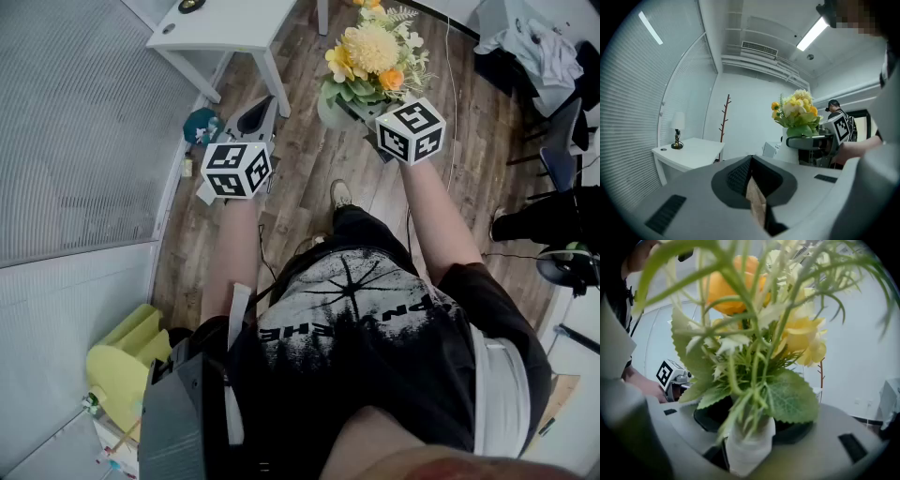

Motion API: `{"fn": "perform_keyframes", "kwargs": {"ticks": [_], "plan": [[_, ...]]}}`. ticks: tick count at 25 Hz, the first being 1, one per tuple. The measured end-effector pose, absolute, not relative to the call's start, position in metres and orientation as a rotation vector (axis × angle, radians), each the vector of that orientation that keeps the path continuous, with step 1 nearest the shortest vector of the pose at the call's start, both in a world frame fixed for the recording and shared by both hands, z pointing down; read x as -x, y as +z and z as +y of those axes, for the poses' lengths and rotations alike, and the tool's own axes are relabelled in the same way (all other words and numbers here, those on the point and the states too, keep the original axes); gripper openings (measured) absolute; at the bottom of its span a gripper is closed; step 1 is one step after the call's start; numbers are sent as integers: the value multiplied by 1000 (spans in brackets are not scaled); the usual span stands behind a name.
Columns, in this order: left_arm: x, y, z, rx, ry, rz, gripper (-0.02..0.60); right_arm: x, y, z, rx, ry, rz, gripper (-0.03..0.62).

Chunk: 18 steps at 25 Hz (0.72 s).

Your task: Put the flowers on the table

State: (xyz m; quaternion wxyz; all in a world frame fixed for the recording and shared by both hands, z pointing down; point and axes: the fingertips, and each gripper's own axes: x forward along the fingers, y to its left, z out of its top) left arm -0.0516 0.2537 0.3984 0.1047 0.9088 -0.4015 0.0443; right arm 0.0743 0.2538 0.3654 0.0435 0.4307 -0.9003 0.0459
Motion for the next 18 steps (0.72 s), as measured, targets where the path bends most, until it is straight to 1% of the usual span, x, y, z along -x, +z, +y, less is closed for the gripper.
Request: {"fn": "perform_keyframes", "kwargs": {"ticks": [10,18], "plan": [[58,375,270,-2723,164,-1221,12,-67,344,271,-1310,107,-2769,250],[65,378,282,-2716,149,-1243,12,-59,348,281,-1269,113,-2797,250]]}}
